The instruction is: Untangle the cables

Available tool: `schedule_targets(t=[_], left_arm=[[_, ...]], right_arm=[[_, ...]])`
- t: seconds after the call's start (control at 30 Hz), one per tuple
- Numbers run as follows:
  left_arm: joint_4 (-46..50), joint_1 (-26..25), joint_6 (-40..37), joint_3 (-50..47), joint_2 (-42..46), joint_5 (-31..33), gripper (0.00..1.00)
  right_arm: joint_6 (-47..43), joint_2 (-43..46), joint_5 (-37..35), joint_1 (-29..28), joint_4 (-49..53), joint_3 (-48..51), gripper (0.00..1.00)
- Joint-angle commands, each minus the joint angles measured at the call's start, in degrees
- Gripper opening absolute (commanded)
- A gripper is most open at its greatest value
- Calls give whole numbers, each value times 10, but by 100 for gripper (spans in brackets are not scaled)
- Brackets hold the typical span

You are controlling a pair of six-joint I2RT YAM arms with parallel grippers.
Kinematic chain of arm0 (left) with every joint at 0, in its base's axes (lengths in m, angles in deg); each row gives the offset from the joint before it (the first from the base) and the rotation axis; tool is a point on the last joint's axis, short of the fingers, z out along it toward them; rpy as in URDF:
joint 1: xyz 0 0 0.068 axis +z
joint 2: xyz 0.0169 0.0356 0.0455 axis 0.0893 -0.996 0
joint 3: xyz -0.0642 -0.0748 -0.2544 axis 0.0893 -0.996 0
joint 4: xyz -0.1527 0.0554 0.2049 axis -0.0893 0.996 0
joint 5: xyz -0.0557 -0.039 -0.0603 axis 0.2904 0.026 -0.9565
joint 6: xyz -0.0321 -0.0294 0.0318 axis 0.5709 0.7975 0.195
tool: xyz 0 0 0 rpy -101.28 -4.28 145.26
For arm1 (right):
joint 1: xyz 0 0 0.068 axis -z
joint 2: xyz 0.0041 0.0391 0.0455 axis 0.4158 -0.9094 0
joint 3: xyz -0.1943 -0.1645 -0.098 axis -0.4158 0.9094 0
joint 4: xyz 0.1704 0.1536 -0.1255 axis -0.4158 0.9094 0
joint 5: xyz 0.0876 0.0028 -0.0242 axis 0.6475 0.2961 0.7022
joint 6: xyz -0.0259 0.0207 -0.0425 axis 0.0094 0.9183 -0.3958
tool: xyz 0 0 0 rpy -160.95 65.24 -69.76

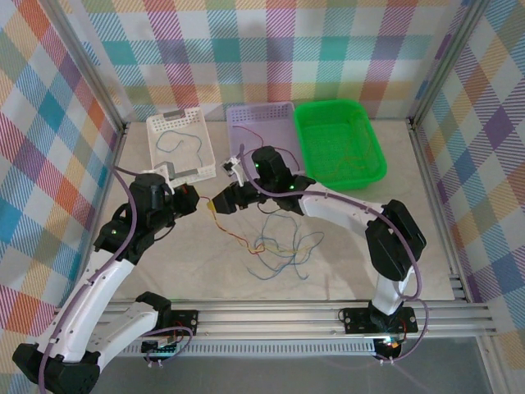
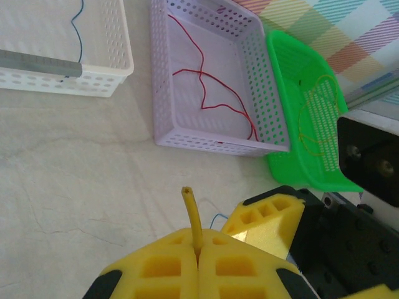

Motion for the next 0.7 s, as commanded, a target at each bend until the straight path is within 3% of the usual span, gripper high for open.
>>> schedule_targets(t=[0.0,0.23,0.67], left_arm=[[-18,-7,15,-1,0,-12,0],[-14,-7,16,9,-5,-9,0],[-24,-8,25,8,-7,-7,0]], right_arm=[[4,15,-9,-6,-51,4,54],[-2,10,-35,-8,-53,12,42],[6,-17,-22,-13,-54,5,43]])
